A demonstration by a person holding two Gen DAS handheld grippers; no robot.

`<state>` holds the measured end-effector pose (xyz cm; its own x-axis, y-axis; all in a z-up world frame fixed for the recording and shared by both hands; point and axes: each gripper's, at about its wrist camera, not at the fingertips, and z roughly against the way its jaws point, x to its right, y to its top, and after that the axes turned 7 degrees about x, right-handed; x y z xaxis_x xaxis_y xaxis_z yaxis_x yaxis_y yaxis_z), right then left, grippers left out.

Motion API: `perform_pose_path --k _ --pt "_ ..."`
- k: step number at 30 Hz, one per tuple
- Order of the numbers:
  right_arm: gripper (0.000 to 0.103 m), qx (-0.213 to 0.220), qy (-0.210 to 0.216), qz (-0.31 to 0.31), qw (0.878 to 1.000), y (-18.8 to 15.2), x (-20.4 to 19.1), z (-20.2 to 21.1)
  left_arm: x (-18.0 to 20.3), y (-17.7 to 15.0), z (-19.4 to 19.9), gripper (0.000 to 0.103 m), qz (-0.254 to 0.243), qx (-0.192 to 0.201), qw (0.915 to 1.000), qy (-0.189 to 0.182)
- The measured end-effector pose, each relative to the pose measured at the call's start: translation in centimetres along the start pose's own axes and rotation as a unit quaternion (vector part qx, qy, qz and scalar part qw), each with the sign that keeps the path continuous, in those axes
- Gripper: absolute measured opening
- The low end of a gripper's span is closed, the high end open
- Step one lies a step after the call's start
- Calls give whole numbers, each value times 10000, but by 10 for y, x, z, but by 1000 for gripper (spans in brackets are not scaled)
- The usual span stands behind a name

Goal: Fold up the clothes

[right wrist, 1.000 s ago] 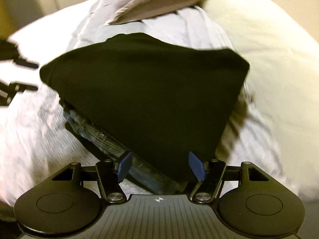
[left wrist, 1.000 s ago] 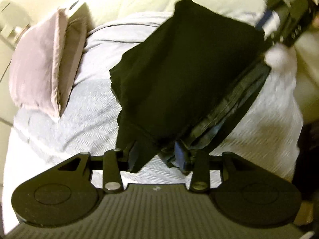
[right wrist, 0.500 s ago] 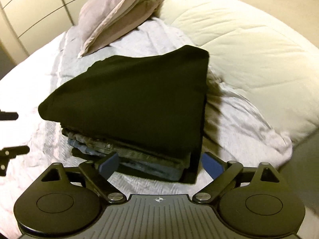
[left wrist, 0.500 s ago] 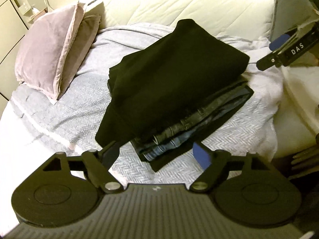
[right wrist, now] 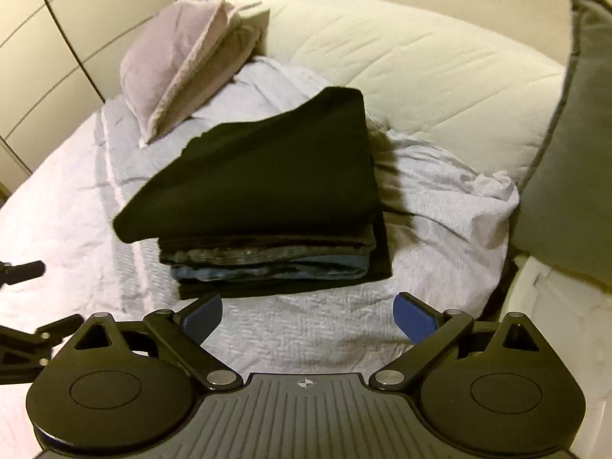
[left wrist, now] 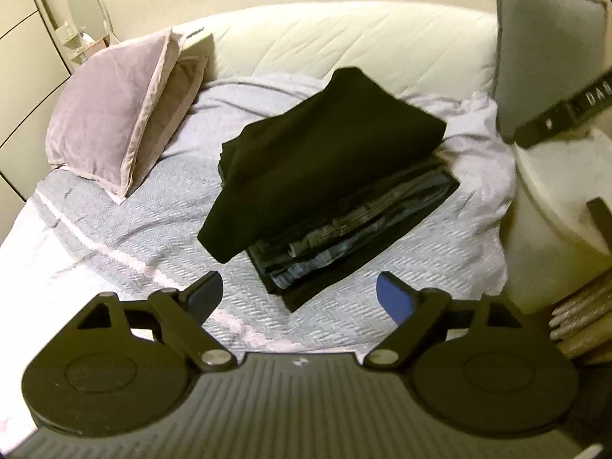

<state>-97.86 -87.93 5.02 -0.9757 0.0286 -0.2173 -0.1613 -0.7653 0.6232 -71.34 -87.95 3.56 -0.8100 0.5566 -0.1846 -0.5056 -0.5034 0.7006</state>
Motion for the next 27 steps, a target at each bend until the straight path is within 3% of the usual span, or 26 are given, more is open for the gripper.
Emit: perform_pose_path --k 9,20,27 --pt "99 39 -49 -169 9998 -25 -17 31 13 -11 22 86 249 -67 9995 -163" --pt "99 288 159 420 9986 6 -26 36 22 16 20 86 867 -236 9959 74" --pt "99 218 172 664 9974 11 -9 37 38 28 15 86 935 -395 9947 180"
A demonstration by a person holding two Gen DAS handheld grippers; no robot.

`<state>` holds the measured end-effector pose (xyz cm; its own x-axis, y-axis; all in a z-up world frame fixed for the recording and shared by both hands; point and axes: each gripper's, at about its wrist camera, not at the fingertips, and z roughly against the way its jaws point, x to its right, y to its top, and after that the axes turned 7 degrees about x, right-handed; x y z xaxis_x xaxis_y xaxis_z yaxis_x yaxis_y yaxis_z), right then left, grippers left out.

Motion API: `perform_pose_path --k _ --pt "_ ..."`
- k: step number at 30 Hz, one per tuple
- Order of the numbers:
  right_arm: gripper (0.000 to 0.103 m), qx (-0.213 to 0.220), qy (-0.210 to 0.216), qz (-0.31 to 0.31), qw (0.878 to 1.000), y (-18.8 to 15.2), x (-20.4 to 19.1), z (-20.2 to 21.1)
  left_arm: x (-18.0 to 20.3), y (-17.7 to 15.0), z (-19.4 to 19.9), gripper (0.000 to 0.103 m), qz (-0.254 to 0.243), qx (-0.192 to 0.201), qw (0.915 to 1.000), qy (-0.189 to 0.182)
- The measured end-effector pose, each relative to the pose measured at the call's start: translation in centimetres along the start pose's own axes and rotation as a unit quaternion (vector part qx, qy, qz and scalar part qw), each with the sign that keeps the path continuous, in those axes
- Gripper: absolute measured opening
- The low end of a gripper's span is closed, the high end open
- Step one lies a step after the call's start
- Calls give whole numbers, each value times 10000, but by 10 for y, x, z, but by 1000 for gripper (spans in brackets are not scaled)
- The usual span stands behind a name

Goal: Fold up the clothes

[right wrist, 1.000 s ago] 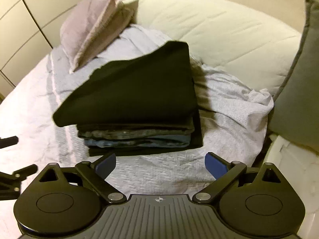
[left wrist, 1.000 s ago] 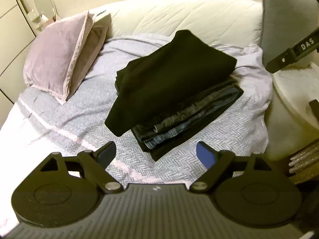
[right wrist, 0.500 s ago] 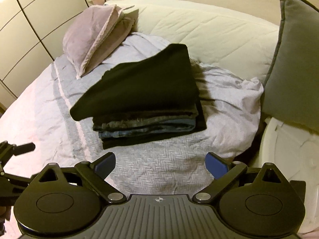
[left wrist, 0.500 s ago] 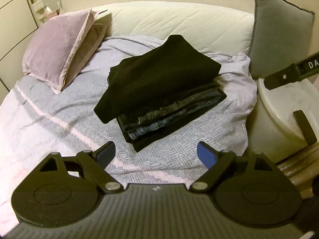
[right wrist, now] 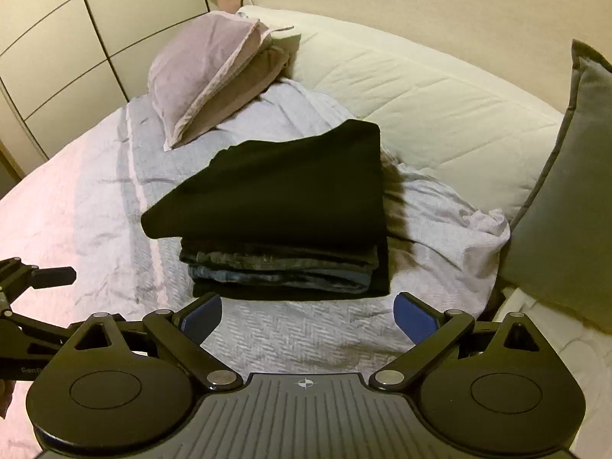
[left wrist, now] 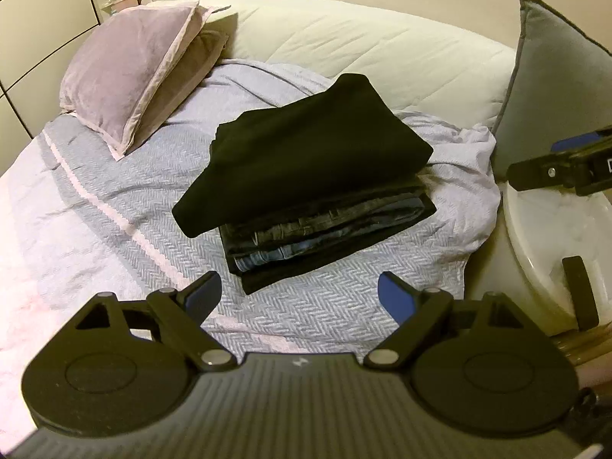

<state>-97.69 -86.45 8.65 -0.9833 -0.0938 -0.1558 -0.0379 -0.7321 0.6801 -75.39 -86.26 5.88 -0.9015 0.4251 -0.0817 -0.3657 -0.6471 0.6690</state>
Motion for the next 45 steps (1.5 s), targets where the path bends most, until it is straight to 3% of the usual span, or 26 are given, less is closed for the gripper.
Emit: perform_pose_path --k 11,45 --pt "99 -136 95 104 9998 -5 11 -3 11 2 -3 86 451 -187 9986 186" --pt "99 -329 261 199 9989 -9 11 -12 24 2 -12 87 784 -432 9957 235"
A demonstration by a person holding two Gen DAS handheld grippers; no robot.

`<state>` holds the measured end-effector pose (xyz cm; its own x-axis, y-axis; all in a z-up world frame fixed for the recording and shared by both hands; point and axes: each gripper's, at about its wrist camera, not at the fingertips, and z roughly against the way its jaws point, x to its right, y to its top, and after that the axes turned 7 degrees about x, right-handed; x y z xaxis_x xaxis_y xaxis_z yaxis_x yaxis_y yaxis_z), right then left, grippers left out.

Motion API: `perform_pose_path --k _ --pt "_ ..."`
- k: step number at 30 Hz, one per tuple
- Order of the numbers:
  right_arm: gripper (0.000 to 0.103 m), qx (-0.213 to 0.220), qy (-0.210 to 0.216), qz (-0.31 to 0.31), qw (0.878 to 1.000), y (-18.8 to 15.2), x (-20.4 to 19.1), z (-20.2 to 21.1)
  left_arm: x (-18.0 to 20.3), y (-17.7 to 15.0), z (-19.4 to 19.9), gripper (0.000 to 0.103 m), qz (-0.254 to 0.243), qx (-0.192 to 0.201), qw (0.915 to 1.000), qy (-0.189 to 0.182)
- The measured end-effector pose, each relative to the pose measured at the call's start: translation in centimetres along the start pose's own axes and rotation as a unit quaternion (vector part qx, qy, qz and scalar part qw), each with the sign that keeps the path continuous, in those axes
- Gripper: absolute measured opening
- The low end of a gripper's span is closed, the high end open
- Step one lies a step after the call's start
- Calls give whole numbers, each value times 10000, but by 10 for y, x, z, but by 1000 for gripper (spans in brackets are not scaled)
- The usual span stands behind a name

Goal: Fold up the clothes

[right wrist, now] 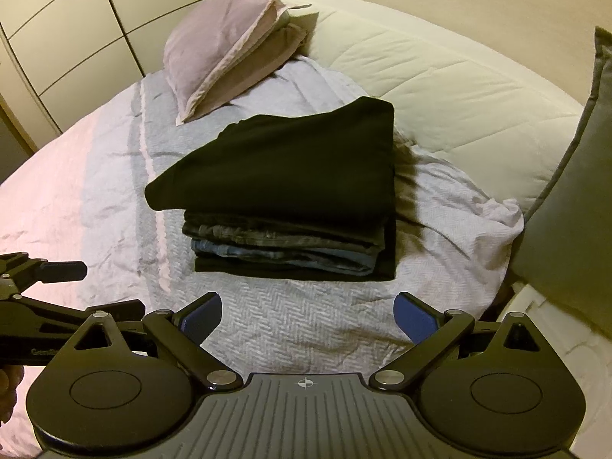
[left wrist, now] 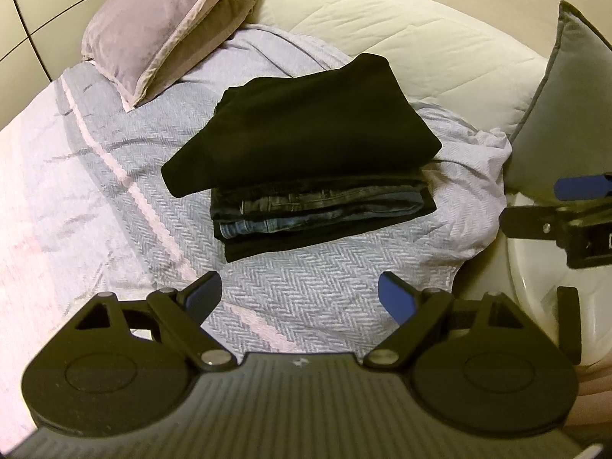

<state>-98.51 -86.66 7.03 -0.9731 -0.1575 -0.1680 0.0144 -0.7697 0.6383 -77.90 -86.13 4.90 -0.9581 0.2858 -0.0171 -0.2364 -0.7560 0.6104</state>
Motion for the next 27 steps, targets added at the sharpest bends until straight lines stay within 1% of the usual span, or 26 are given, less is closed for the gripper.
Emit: perform_pose_path --k 15,27 --pt "99 11 -69 35 10000 2 -7 0 -1 -1 0 87 48 60 9999 120" --pt "99 67 -88 202 9997 3 -17 0 -7 -3 -2 87 181 53 9995 263"
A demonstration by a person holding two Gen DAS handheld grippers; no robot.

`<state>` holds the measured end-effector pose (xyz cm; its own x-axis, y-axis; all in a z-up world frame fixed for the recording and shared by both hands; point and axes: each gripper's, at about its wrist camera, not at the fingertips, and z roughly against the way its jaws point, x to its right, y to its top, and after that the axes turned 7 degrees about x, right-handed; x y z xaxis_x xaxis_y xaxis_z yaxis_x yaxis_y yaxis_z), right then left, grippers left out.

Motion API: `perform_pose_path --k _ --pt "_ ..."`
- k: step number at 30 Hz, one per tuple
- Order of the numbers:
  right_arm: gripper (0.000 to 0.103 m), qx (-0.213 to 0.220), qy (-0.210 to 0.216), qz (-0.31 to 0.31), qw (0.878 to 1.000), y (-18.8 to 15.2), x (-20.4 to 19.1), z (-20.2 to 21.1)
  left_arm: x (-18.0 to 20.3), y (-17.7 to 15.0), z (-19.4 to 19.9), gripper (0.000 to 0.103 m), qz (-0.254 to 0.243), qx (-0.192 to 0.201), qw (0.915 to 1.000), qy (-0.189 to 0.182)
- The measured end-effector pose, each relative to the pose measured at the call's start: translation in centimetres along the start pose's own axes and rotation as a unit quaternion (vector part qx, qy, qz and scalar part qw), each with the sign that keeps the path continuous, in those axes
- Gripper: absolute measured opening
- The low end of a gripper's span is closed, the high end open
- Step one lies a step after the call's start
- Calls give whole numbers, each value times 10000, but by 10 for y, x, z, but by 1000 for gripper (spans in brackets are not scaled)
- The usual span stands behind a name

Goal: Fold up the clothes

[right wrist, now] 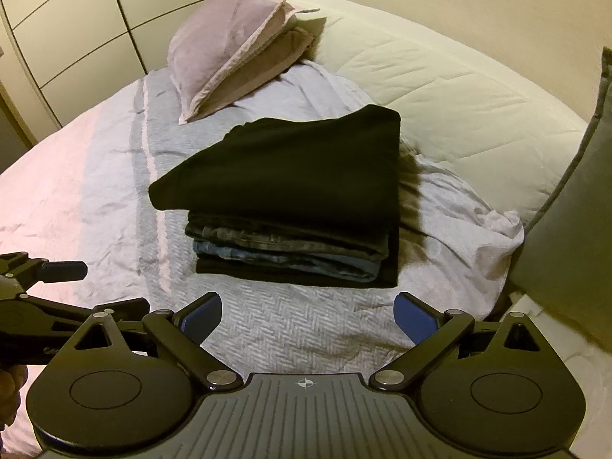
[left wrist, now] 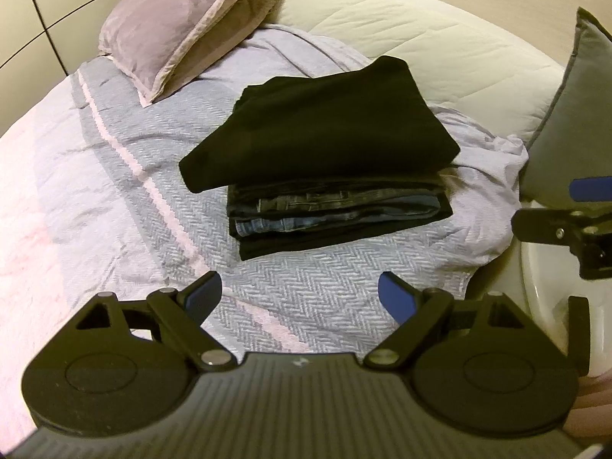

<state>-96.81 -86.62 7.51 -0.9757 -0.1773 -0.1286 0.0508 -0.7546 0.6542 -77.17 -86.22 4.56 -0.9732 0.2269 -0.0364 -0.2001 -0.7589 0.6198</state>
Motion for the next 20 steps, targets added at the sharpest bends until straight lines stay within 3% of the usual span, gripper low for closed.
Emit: perform_pose_path --k 5,20 --pt "99 -15 19 11 10000 0 -2 -1 -6 -1 0 87 205 36 9998 0" --pt "99 -35 37 23 10000 0 -4 -2 -5 -3 3 87 201 119 9997 116"
